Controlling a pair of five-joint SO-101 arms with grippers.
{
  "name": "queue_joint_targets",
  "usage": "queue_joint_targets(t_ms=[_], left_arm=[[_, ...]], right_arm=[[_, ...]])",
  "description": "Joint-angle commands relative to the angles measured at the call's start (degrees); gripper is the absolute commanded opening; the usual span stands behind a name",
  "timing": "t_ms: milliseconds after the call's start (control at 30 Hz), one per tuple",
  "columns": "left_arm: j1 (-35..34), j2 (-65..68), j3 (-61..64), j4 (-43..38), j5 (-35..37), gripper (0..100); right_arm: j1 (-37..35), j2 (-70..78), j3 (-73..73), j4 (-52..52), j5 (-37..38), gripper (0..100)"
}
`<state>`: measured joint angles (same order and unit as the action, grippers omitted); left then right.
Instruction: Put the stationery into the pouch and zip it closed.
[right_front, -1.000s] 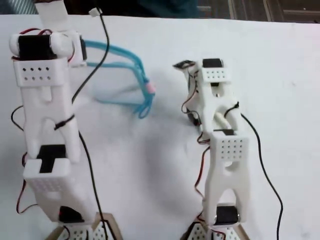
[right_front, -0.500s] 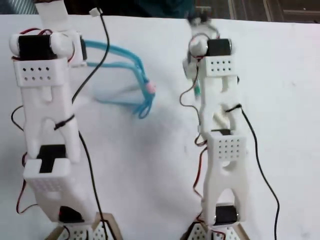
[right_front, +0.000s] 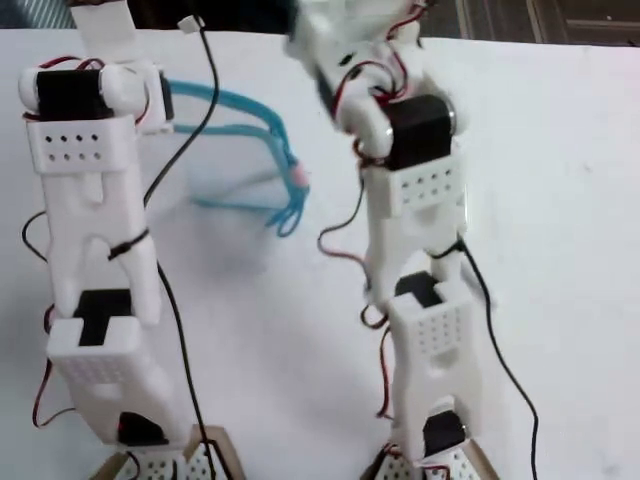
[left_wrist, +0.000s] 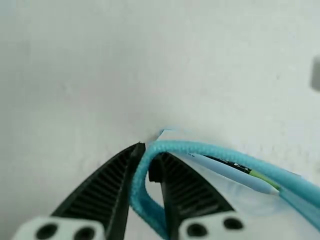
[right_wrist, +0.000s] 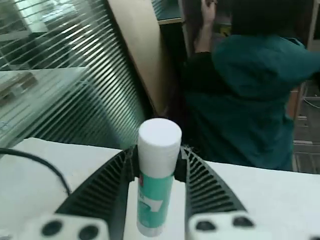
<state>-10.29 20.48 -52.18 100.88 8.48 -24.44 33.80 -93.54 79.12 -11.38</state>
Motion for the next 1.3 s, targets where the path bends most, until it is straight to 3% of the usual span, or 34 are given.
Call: queue_joint_targets(t_ms=[0, 600, 800, 900, 1067, 1267], left_arm=[[-0.09, 0.18, 0.04, 0.18, 0.44, 2], [-0.09, 0.18, 0.04, 0.18, 0.44, 2], [-0.09, 0.18, 0.04, 0.18, 0.44, 2], [-0.09, 0.18, 0.04, 0.18, 0.44, 2], [-0.18, 0.18, 0.04, 0.18, 0.44, 2], [-0.18, 0.18, 0.04, 0.09, 0.44, 2]], right_arm=[[-4.00, -5.41, -2.02, 2.51, -0.53, 1.8], [-9.27, -10.07, -2.20, 19.56, -0.35, 1.8], [-4.44, -19.38, -0.44, 22.46, 1.41, 1.7], [-2.33, -25.54, 10.29, 22.55, 6.15, 1.7], [-3.30, -38.55, 35.96, 21.93, 3.69, 1.7], [-4.18, -42.42, 52.04, 4.00, -2.55, 1.7]])
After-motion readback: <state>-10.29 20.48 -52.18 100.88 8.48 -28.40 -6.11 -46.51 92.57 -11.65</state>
